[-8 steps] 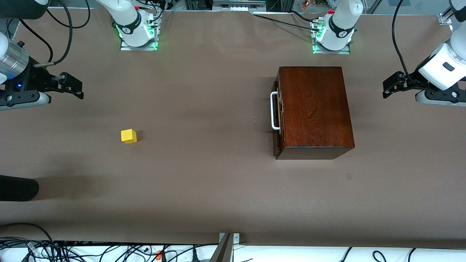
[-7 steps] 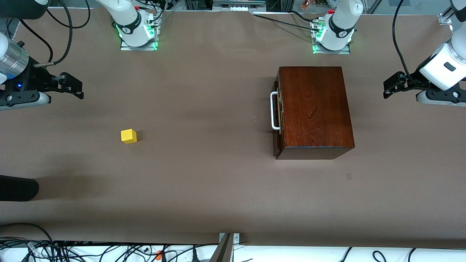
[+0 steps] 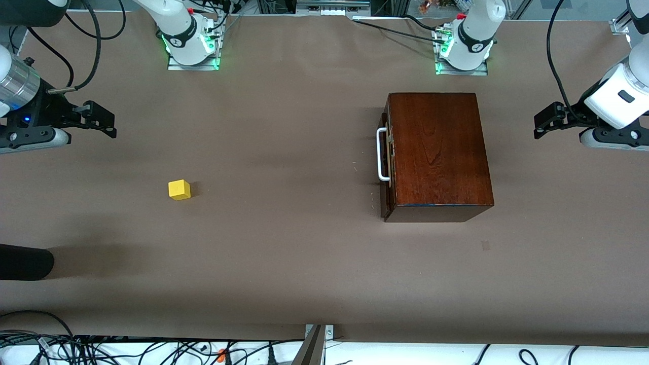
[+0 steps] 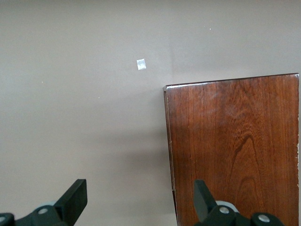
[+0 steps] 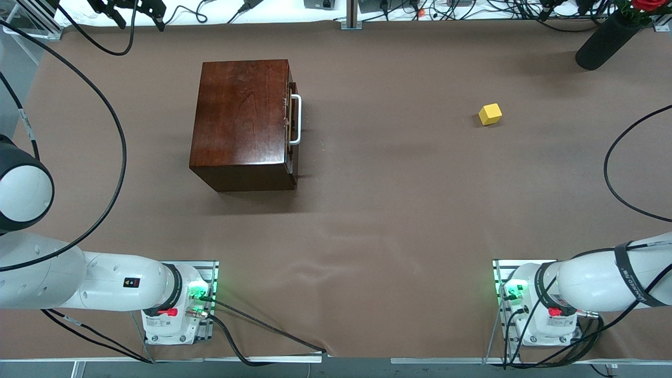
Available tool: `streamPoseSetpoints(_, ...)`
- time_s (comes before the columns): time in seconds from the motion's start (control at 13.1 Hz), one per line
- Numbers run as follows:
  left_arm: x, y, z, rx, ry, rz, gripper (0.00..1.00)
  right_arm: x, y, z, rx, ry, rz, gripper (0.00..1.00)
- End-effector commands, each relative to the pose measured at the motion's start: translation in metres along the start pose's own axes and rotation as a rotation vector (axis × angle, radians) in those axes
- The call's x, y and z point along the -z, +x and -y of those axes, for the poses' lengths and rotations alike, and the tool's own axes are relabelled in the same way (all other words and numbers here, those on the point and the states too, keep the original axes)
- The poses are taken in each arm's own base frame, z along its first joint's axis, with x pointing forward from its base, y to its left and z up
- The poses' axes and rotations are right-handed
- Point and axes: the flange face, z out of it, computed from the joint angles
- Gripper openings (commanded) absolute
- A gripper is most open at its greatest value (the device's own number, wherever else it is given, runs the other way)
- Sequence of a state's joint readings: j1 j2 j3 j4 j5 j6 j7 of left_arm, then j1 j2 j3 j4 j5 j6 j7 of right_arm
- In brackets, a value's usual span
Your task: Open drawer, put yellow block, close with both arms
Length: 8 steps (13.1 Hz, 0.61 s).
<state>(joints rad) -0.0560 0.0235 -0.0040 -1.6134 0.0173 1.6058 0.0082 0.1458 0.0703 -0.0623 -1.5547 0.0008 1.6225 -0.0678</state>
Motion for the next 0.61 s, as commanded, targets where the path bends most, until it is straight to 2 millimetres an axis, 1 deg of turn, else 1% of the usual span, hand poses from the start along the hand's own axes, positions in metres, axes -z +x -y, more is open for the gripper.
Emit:
streamPoseSetpoints(0.0,0.002,0.002,-0.013,-0.017,-0.016,0.032,1.00,0.006,0.001,-0.001,0.014,-0.001,0.002,1.00)
streamPoseSetpoints(0.08,-0.005,0.005,-0.018,-0.027,-0.014,0.045,1.00,0.006,0.001,-0.001,0.014,-0.001,0.002,1.00)
streamPoseSetpoints(0.15,-0.016,0.010,-0.028,-0.047,-0.004,0.068,1.00,0.006,0.001,-0.001,0.014,-0.001,0.002,1.00)
streamPoseSetpoints(0.23,-0.021,0.012,-0.040,-0.070,-0.002,0.077,1.00,0.006,0.001,-0.001,0.014,-0.001,0.002,1.00)
streamPoseSetpoints(0.31,-0.024,0.013,-0.057,-0.096,-0.002,0.081,1.00,0.006,0.002,0.000,0.016,-0.001,0.002,1.00)
streamPoseSetpoints(0.38,-0.026,0.014,-0.080,-0.130,0.001,0.082,1.00,0.006,0.002,0.000,0.016,-0.001,0.002,1.00)
streamPoseSetpoints(0.53,-0.039,0.018,-0.131,-0.191,0.006,0.099,1.00,0.006,0.002,0.000,0.017,-0.001,0.002,1.00)
